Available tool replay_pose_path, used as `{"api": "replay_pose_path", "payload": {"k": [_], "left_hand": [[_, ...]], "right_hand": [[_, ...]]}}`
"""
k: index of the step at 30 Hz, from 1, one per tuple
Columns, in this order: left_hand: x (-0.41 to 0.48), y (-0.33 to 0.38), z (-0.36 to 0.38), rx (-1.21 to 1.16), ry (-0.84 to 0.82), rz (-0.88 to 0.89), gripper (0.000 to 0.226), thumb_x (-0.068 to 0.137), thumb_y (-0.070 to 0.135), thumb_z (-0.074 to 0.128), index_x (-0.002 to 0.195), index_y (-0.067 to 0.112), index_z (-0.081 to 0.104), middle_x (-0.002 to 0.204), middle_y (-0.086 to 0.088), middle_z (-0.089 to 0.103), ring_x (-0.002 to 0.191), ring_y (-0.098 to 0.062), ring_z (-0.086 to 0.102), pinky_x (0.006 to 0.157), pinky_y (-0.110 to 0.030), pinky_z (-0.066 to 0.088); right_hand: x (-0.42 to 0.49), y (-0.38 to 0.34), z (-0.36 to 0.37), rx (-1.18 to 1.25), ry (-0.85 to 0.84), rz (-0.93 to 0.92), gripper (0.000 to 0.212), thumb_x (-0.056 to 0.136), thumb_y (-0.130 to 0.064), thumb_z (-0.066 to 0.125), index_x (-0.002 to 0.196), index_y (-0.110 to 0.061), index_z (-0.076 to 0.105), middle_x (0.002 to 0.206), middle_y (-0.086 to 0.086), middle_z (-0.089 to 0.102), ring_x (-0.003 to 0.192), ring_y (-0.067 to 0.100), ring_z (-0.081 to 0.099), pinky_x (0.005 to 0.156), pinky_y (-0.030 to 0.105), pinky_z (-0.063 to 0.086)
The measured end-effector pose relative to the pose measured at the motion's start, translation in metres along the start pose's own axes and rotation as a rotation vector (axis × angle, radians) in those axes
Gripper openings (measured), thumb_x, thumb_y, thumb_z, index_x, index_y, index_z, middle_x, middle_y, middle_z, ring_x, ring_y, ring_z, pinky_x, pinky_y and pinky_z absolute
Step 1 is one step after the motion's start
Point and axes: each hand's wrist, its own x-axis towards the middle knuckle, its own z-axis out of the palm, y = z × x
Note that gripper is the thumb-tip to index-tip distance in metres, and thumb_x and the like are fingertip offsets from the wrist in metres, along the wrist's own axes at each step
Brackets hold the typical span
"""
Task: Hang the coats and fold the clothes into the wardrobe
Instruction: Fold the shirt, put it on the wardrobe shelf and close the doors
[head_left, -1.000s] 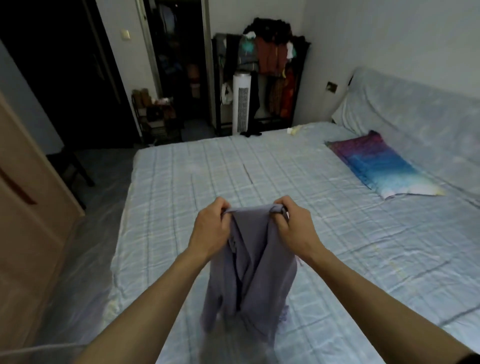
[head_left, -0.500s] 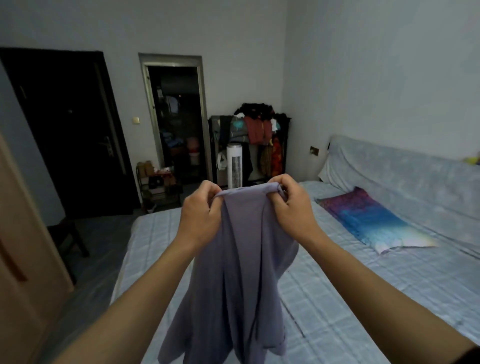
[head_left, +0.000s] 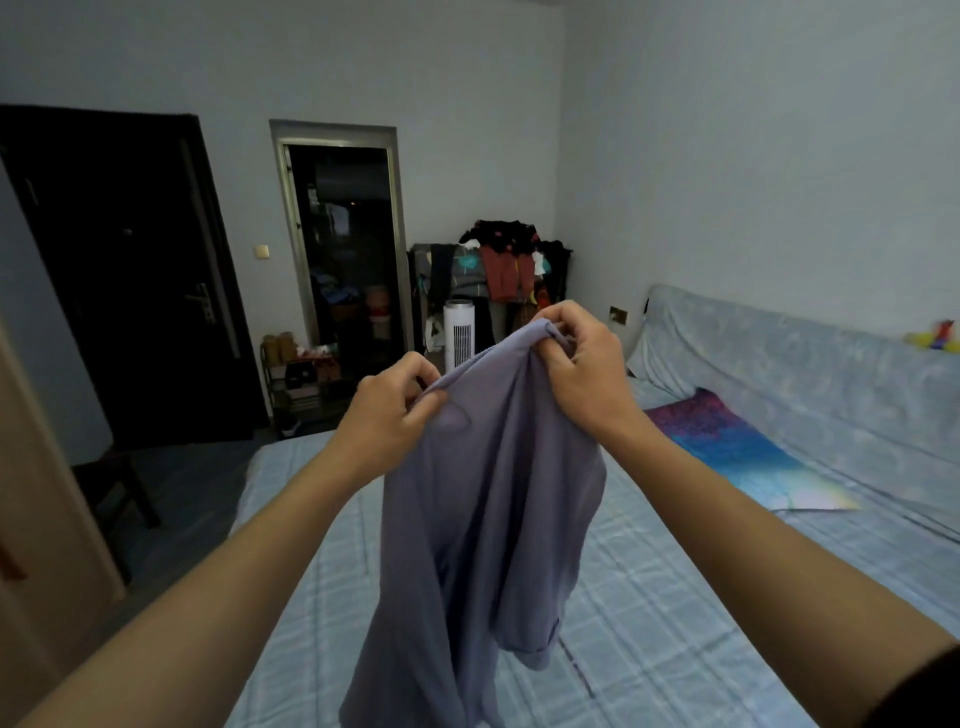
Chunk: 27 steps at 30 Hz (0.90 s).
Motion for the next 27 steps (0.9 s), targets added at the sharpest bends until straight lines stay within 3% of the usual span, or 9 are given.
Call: {"api": "replay_pose_path", "payload": {"k": [4, 7, 9, 11, 18, 20, 23, 26, 27], "left_hand": [[-0.016, -0.002, 0.008, -0.112, -0.22, -0.045, 0.021, 0.075, 0.023, 0.082, 0.084, 0.034, 0.067, 0.08, 0.014, 0.071, 0.074, -0.002, 0.067, 0.06, -0.024, 0.054], [-0.026, -0.007, 0.023, -0.022, -0.262, -0.061, 0.037, 0.074, 0.005, 0.07, 0.096, 0.034, 0.073, 0.086, 0.015, 0.071, 0.079, -0.004, 0.067, 0.066, -0.027, 0.057], [-0.032, -0.012, 0.034, 0.013, -0.276, -0.105, 0.025, 0.077, 0.004, 0.064, 0.097, 0.018, 0.071, 0.091, 0.001, 0.071, 0.082, -0.016, 0.066, 0.071, -0.036, 0.057], [-0.037, -0.015, 0.046, 0.039, -0.273, -0.13, 0.02, 0.077, 0.004, 0.062, 0.094, 0.013, 0.068, 0.092, -0.004, 0.068, 0.083, -0.019, 0.064, 0.07, -0.036, 0.055], [-0.057, -0.029, 0.096, -0.033, -0.403, -0.261, 0.022, 0.071, 0.004, 0.064, 0.091, 0.012, 0.068, 0.087, 0.0, 0.07, 0.081, -0.014, 0.066, 0.068, -0.032, 0.055], [-0.065, -0.035, 0.11, 0.037, -0.504, -0.274, 0.019, 0.069, 0.01, 0.065, 0.087, 0.01, 0.065, 0.089, -0.004, 0.07, 0.082, -0.019, 0.065, 0.071, -0.035, 0.051], [-0.076, -0.042, 0.125, 0.104, -0.632, -0.262, 0.031, 0.062, 0.024, 0.061, 0.089, 0.008, 0.064, 0.095, -0.011, 0.07, 0.083, -0.017, 0.059, 0.074, -0.033, 0.048], [-0.072, -0.045, 0.129, 0.079, -0.585, -0.224, 0.015, 0.068, 0.013, 0.062, 0.081, 0.02, 0.061, 0.09, 0.001, 0.069, 0.083, -0.01, 0.058, 0.074, -0.029, 0.047], [-0.068, -0.045, 0.126, 0.084, -0.542, -0.218, 0.019, 0.072, 0.008, 0.062, 0.076, 0.025, 0.057, 0.087, 0.004, 0.067, 0.082, -0.011, 0.058, 0.073, -0.028, 0.046]], "right_hand": [[0.0, 0.001, -0.005, -0.017, -0.025, -0.012, 0.015, 0.094, -0.002, 0.054, 0.088, -0.014, 0.062, 0.081, 0.0, 0.065, 0.072, 0.003, 0.056, 0.065, 0.009, 0.04], [0.001, -0.001, -0.007, 0.0, -0.035, -0.018, 0.013, 0.095, -0.005, 0.054, 0.091, -0.012, 0.063, 0.084, 0.004, 0.066, 0.076, 0.014, 0.06, 0.065, 0.018, 0.046], [0.003, -0.004, -0.009, 0.018, -0.028, -0.036, 0.012, 0.096, -0.005, 0.054, 0.092, -0.012, 0.063, 0.085, 0.005, 0.066, 0.078, 0.018, 0.061, 0.066, 0.019, 0.048], [0.005, -0.006, -0.011, 0.029, -0.012, -0.062, 0.013, 0.096, -0.005, 0.054, 0.092, -0.014, 0.062, 0.084, 0.003, 0.065, 0.078, 0.016, 0.061, 0.066, 0.014, 0.046], [0.008, 0.005, -0.038, 0.022, 0.066, -0.039, 0.017, 0.095, -0.006, 0.054, 0.089, -0.02, 0.062, 0.081, -0.007, 0.065, 0.074, 0.003, 0.061, 0.066, 0.012, 0.044], [0.007, 0.013, -0.048, 0.003, 0.072, -0.022, 0.019, 0.094, -0.006, 0.054, 0.088, -0.022, 0.061, 0.08, -0.009, 0.065, 0.074, 0.002, 0.061, 0.066, 0.011, 0.043], [0.004, 0.024, -0.059, -0.025, 0.076, 0.003, 0.024, 0.093, -0.003, 0.054, 0.085, -0.026, 0.06, 0.08, -0.012, 0.064, 0.074, 0.001, 0.061, 0.066, 0.011, 0.044], [0.001, 0.032, -0.071, -0.063, 0.092, 0.01, 0.027, 0.093, -0.005, 0.056, 0.084, -0.03, 0.059, 0.08, -0.016, 0.064, 0.074, -0.003, 0.06, 0.065, 0.008, 0.042], [0.001, 0.035, -0.076, -0.083, 0.103, 0.017, 0.026, 0.093, -0.006, 0.056, 0.085, -0.03, 0.059, 0.081, -0.017, 0.064, 0.075, -0.004, 0.06, 0.066, 0.007, 0.041]]}}
